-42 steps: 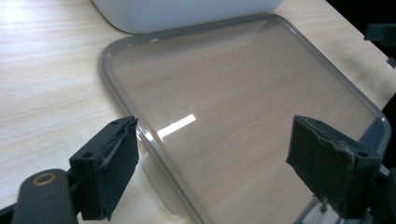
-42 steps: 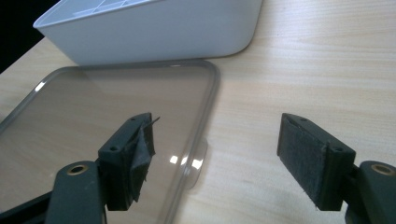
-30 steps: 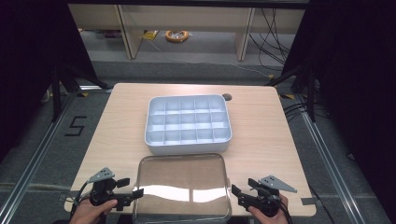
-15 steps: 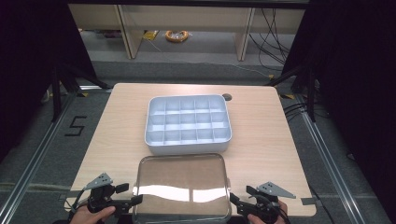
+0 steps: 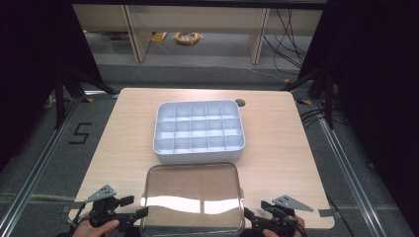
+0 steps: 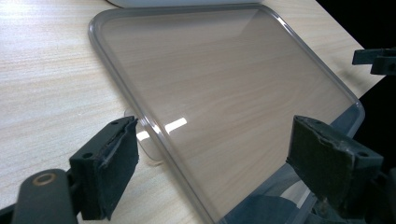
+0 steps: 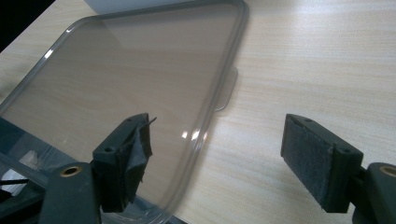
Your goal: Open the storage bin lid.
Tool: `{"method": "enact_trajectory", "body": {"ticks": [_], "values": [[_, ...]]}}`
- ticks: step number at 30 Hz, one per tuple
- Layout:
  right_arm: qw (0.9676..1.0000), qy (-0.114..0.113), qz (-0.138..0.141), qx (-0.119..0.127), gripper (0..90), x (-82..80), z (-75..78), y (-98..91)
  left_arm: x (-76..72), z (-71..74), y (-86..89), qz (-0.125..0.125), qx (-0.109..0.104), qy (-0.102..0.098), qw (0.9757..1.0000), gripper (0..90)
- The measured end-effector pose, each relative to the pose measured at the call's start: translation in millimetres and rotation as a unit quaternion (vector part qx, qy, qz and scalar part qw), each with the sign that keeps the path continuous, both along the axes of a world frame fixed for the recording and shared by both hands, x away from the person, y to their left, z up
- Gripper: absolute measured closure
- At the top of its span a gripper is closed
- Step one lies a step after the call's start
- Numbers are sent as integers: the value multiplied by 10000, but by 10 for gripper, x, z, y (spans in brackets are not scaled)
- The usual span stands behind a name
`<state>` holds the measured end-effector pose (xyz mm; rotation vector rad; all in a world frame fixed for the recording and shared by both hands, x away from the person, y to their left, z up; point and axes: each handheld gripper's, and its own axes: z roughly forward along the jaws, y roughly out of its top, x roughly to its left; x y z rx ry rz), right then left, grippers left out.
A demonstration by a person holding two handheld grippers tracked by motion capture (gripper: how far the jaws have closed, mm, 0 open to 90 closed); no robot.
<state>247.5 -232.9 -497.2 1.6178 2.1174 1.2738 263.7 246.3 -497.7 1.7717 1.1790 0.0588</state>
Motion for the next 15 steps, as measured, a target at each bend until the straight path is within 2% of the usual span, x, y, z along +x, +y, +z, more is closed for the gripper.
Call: {"method": "enact_trajectory", "body": {"ticks": [3,4,9,12,15], "values": [[10000,39,1,32,254,1,2,-19,-3,1,0,21,26,13,10000,155],[9999,39,-20,111,254,12,-21,-21,1,-6,0,-3,-13,21,10000,156],[9999,91,-39,41,255,6,-6,-28,2,-6,5,4,16,45,10000,155],[9997,172,-11,169,256,9,-17,-12,5,-13,3,16,34,59,10000,156],[9997,135,-15,184,256,21,-31,-10,8,-16,2,33,45,74,10000,155]]}}
